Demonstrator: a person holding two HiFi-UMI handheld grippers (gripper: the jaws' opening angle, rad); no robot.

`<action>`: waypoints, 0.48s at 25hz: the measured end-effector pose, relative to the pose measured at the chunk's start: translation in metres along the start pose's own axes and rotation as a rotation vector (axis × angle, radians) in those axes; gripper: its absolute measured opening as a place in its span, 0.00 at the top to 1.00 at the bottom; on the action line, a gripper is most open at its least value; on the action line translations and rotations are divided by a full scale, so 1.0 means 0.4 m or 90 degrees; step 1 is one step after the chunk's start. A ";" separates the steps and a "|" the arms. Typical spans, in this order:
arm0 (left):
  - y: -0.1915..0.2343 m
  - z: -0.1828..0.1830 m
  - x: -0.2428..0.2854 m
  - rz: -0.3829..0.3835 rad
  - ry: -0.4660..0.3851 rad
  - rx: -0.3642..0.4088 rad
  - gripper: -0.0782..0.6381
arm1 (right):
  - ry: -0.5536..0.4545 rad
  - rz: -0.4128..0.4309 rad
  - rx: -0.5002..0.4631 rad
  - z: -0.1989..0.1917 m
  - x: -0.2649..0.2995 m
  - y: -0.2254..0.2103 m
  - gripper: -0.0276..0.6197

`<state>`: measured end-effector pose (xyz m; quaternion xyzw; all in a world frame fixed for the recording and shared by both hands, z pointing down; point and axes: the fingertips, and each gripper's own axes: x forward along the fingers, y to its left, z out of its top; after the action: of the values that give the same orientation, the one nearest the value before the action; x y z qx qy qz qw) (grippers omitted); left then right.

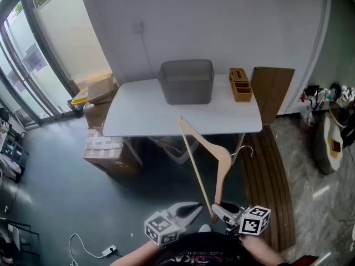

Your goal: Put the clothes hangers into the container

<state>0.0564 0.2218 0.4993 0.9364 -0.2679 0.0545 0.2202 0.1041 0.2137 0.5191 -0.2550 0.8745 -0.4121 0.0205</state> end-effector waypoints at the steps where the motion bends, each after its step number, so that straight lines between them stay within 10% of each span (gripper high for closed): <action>1: 0.001 0.000 0.000 0.000 -0.001 0.000 0.89 | 0.000 0.000 0.000 0.000 0.000 -0.001 0.86; 12: 0.010 0.003 0.006 -0.003 -0.004 -0.001 0.89 | 0.000 -0.001 0.005 -0.001 0.006 -0.012 0.86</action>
<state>0.0563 0.2173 0.5004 0.9371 -0.2661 0.0511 0.2200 0.1037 0.2105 0.5232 -0.2554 0.8727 -0.4156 0.0217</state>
